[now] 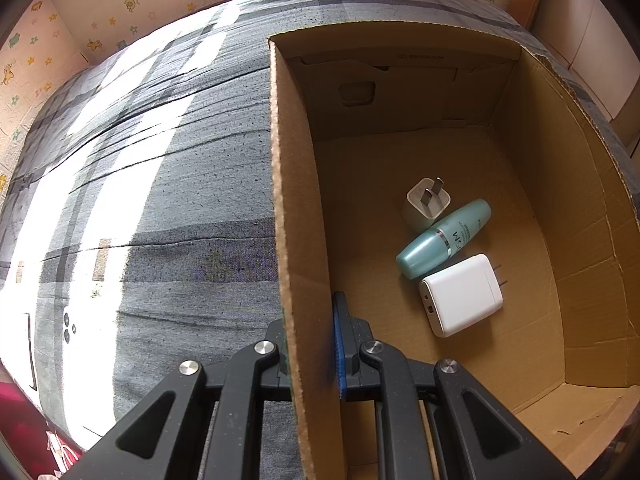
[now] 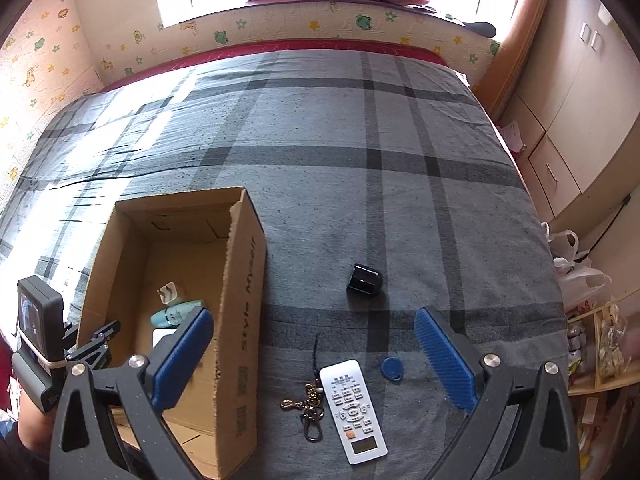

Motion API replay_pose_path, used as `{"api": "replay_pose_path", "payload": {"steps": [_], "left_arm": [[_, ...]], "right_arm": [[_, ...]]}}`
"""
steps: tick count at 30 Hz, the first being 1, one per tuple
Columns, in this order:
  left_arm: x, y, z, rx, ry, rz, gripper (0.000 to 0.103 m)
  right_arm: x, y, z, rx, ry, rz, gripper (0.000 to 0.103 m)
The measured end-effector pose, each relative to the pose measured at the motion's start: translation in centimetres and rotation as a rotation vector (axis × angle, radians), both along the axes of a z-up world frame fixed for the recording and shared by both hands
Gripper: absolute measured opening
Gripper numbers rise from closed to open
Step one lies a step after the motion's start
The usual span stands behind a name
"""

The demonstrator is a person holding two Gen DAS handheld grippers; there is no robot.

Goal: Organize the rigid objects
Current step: 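Withdraw the right gripper from the box toward the white remote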

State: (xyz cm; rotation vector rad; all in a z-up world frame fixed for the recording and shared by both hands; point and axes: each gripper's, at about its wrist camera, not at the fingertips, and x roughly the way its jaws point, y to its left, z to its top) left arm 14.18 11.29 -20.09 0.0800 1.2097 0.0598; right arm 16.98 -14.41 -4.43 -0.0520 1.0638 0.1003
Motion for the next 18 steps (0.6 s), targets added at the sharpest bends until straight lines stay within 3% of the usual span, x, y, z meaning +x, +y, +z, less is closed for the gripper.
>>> {"api": "replay_pose_path", "payload": {"steps": [18], "left_arm": [[0.1, 0.0, -0.1, -0.001, 0.001, 0.002, 0.013]], "right_arm": [[-3.1, -6.5, -9.2, 0.033, 0.141, -0.125, 0.103]]}}
